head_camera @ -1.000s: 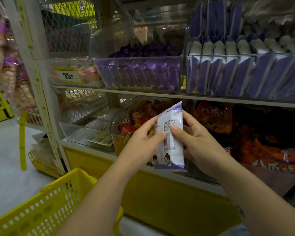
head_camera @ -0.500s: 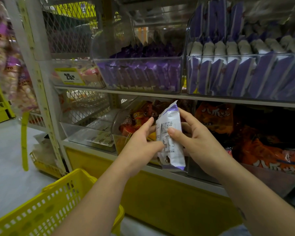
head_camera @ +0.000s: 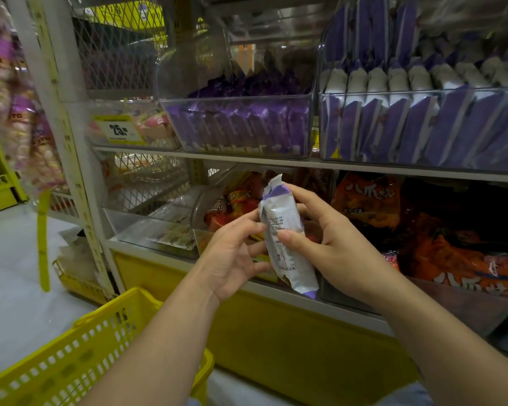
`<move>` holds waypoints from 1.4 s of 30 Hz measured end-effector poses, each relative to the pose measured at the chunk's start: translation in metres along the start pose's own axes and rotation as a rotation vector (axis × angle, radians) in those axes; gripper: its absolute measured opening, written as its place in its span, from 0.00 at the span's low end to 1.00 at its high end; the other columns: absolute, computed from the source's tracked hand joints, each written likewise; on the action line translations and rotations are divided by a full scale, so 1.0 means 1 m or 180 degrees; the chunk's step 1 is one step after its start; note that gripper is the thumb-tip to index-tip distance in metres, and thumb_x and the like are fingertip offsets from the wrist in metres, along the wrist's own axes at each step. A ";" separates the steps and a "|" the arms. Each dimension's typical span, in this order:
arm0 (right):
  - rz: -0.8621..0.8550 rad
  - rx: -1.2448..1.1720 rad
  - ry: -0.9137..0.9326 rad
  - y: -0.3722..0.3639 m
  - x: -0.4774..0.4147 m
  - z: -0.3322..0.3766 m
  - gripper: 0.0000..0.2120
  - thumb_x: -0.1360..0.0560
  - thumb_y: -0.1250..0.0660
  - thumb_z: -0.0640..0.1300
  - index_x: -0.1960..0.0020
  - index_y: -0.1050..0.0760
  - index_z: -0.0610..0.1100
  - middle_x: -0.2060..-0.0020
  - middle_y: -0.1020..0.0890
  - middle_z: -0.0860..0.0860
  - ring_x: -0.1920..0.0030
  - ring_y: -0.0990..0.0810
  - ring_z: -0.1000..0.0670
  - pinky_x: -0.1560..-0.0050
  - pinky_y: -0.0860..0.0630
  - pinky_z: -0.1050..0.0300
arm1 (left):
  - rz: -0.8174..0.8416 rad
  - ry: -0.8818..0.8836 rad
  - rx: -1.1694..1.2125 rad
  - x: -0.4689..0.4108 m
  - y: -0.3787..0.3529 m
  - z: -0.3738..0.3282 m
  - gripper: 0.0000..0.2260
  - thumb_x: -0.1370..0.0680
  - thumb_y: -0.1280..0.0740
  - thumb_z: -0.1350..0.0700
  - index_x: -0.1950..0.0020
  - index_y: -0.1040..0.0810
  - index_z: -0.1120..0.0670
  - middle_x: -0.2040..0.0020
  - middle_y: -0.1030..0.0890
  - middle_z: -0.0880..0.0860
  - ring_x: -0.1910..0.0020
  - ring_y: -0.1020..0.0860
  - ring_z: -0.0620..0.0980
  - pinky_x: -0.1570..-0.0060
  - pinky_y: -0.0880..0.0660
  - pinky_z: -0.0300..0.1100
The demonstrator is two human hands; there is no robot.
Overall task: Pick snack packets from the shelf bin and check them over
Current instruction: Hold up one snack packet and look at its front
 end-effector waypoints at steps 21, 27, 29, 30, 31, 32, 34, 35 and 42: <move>-0.1654 -0.0500 0.0099 0.078 0.005 0.074 0.21 0.19 0.40 0.42 0.27 0.37 0.51 0.43 0.22 0.59 0.48 0.20 0.64 0.54 0.21 0.66 | 0.0286 -0.0975 -0.1378 0.025 -0.091 -0.089 0.22 0.23 0.33 0.65 0.36 0.29 0.41 0.42 0.17 0.48 0.44 0.18 0.50 0.53 0.19 0.43; -0.1380 0.1686 0.0512 0.121 0.024 0.130 0.34 0.29 0.28 0.50 0.28 0.39 0.61 0.24 0.44 0.55 0.25 0.47 0.55 0.27 0.42 0.52 | 0.0064 -0.1722 -0.2036 0.027 -0.145 -0.135 0.21 0.21 0.34 0.64 0.36 0.28 0.42 0.48 0.17 0.41 0.49 0.17 0.43 0.55 0.19 0.40; -0.1101 0.2049 0.0510 0.132 0.026 0.144 0.40 0.34 0.28 0.58 0.27 0.43 0.64 0.23 0.47 0.55 0.25 0.51 0.56 0.29 0.47 0.53 | -0.0032 -0.1932 -0.2407 0.027 -0.164 -0.143 0.21 0.22 0.33 0.60 0.32 0.29 0.42 0.46 0.18 0.41 0.47 0.18 0.42 0.48 0.19 0.45; -0.1006 0.2230 0.0471 0.139 0.027 0.149 0.43 0.37 0.29 0.61 0.26 0.46 0.65 0.23 0.48 0.56 0.26 0.52 0.57 0.30 0.49 0.53 | -0.0085 -0.1993 -0.2480 0.027 -0.172 -0.146 0.23 0.22 0.33 0.59 0.30 0.30 0.43 0.45 0.19 0.41 0.47 0.18 0.42 0.47 0.20 0.47; -0.0935 0.2404 0.0433 0.146 0.028 0.153 0.46 0.39 0.30 0.64 0.25 0.49 0.65 0.23 0.49 0.56 0.27 0.53 0.58 0.30 0.49 0.53 | -0.0115 -0.2053 -0.2489 0.027 -0.179 -0.149 0.24 0.23 0.32 0.58 0.29 0.31 0.44 0.46 0.19 0.40 0.48 0.18 0.41 0.47 0.19 0.47; -0.0874 0.2553 0.0393 0.153 0.028 0.157 0.50 0.40 0.31 0.67 0.25 0.53 0.66 0.22 0.50 0.56 0.27 0.53 0.58 0.31 0.48 0.53 | -0.0127 -0.2122 -0.2476 0.026 -0.186 -0.152 0.24 0.24 0.31 0.57 0.29 0.31 0.44 0.48 0.19 0.39 0.50 0.17 0.42 0.49 0.19 0.47; -0.0761 0.2742 0.0330 0.163 0.026 0.160 0.52 0.42 0.33 0.73 0.27 0.60 0.70 0.22 0.54 0.57 0.25 0.53 0.56 0.30 0.46 0.51 | -0.0137 -0.2225 -0.2494 0.021 -0.199 -0.156 0.25 0.27 0.31 0.54 0.31 0.29 0.43 0.50 0.17 0.40 0.53 0.17 0.46 0.52 0.18 0.47; -0.0725 0.2804 0.0354 0.167 0.024 0.162 0.52 0.42 0.34 0.74 0.28 0.62 0.71 0.22 0.55 0.58 0.24 0.51 0.53 0.29 0.43 0.49 | -0.0122 -0.2252 -0.2523 0.017 -0.206 -0.157 0.25 0.29 0.31 0.52 0.32 0.28 0.42 0.49 0.17 0.42 0.53 0.17 0.47 0.53 0.18 0.46; -0.0731 0.2706 0.0628 0.212 0.003 0.168 0.40 0.34 0.28 0.60 0.27 0.45 0.64 0.25 0.46 0.57 0.32 0.33 0.55 0.35 0.30 0.56 | 0.0097 -0.2190 -0.2721 -0.023 -0.242 -0.160 0.24 0.26 0.28 0.50 0.32 0.29 0.40 0.44 0.21 0.44 0.47 0.19 0.42 0.46 0.22 0.40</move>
Point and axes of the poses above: each hand's wrist, its own x-axis away from the middle knuckle, its own y-axis out of the back of the hand, z = x × y, the point moved 5 cm from there along -x, towards the middle knuckle
